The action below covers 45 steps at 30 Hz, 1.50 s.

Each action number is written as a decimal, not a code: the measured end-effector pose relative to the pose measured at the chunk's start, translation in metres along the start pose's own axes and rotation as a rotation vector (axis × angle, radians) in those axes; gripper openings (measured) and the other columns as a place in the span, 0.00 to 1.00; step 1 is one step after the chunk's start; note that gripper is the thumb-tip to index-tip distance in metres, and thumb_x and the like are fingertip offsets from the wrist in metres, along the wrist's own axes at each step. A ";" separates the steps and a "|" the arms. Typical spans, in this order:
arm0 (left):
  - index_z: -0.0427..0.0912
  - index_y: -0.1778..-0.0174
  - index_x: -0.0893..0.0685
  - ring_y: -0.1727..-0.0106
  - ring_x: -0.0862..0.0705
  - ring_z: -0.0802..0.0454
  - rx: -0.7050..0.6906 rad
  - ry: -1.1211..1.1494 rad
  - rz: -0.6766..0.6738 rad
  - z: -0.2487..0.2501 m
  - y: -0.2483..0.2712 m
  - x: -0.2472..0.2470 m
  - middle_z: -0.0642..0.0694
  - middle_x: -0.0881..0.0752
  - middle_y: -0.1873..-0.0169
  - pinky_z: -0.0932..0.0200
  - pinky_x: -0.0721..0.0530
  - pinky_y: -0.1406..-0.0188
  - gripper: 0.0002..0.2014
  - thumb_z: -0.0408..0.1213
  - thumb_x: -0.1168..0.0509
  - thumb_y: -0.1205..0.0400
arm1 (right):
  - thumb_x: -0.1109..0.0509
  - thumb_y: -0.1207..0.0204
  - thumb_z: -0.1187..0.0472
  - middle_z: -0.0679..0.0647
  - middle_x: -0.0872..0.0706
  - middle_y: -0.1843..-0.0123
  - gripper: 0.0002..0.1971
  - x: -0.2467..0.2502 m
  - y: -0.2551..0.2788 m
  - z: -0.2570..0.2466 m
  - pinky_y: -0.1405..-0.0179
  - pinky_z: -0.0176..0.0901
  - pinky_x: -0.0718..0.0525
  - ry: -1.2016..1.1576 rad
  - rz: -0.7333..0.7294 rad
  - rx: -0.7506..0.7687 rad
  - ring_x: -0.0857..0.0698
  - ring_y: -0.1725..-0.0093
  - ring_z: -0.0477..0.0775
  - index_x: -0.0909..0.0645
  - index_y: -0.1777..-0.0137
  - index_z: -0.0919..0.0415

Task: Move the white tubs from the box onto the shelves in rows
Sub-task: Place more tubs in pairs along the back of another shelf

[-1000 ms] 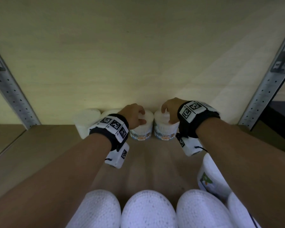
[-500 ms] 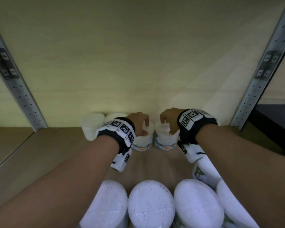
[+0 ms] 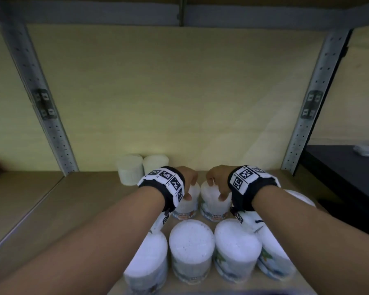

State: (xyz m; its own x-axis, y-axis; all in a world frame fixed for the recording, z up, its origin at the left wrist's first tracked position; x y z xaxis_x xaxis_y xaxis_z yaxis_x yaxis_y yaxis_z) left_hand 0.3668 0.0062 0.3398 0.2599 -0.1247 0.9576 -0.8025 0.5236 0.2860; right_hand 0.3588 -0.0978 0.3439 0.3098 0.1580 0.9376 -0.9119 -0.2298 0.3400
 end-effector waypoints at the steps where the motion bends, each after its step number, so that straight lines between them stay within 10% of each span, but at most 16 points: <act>1: 0.39 0.34 0.26 0.39 0.19 0.41 0.003 -0.011 0.000 0.002 0.001 -0.001 0.40 0.21 0.36 0.57 0.27 0.53 0.28 0.42 0.24 0.27 | 0.20 0.34 0.63 0.58 0.18 0.37 0.25 -0.001 0.004 -0.001 0.55 0.42 0.23 0.001 -0.009 0.004 0.16 0.45 0.59 0.22 0.37 0.62; 8: 0.36 0.33 0.25 0.40 0.18 0.41 0.036 -0.065 -0.053 0.016 0.019 -0.005 0.40 0.19 0.38 0.60 0.27 0.55 0.28 0.39 0.24 0.27 | 0.20 0.35 0.65 0.53 0.17 0.48 0.24 -0.007 0.025 -0.007 0.62 0.42 0.23 -0.017 -0.028 -0.025 0.20 0.55 0.54 0.23 0.40 0.60; 13: 0.57 0.50 0.27 0.60 0.14 0.50 0.022 -0.076 0.028 0.023 0.030 0.000 0.52 0.15 0.56 0.56 0.13 0.62 0.30 0.50 0.19 0.42 | 0.17 0.41 0.58 0.50 0.16 0.51 0.25 -0.011 0.034 -0.008 0.53 0.50 0.13 -0.006 -0.039 -0.043 0.15 0.53 0.56 0.26 0.49 0.51; 26: 0.37 0.38 0.19 0.48 0.19 0.45 -0.049 0.064 0.022 0.023 0.047 -0.008 0.41 0.17 0.40 0.56 0.22 0.49 0.22 0.43 0.27 0.25 | 0.21 0.31 0.61 0.54 0.20 0.31 0.29 -0.014 0.049 -0.009 0.39 0.50 0.19 -0.058 -0.138 -0.082 0.22 0.46 0.54 0.28 0.31 0.56; 30: 0.36 0.35 0.19 0.37 0.18 0.43 0.006 0.172 0.106 -0.003 0.055 0.008 0.40 0.17 0.38 0.61 0.22 0.46 0.16 0.36 0.35 0.18 | 0.26 0.26 0.61 0.56 0.20 0.32 0.23 0.000 0.048 -0.015 0.38 0.47 0.20 -0.072 -0.046 -0.055 0.19 0.36 0.57 0.23 0.31 0.60; 37: 0.42 0.30 0.23 0.33 0.22 0.46 0.161 0.196 0.173 -0.083 0.073 0.021 0.45 0.23 0.31 0.59 0.24 0.38 0.20 0.42 0.37 0.17 | 0.30 0.25 0.60 0.53 0.16 0.46 0.09 0.034 0.018 -0.026 0.44 0.47 0.17 -0.273 0.167 -0.036 0.17 0.48 0.55 0.17 0.46 0.57; 45: 0.42 0.28 0.26 0.32 0.23 0.44 0.313 0.299 0.250 -0.180 0.073 0.019 0.42 0.25 0.29 0.53 0.24 0.32 0.22 0.43 0.36 0.17 | 0.30 0.22 0.58 0.56 0.18 0.35 0.14 0.067 -0.058 -0.064 0.44 0.43 0.20 -0.300 0.226 0.010 0.17 0.39 0.58 0.19 0.38 0.58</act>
State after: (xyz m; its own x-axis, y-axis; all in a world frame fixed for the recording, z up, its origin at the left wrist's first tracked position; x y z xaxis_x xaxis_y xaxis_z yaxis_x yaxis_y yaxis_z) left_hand 0.4103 0.1938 0.3727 0.1452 0.2431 0.9591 -0.9706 0.2230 0.0904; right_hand 0.4151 -0.0126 0.3827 0.1679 -0.1862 0.9681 -0.9640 -0.2366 0.1216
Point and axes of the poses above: each hand's wrist, its own y-axis away from the middle knuckle, its own x-axis out of the back of the hand, z = x × y, the point moved 7 cm from there along -y, towards the middle knuckle
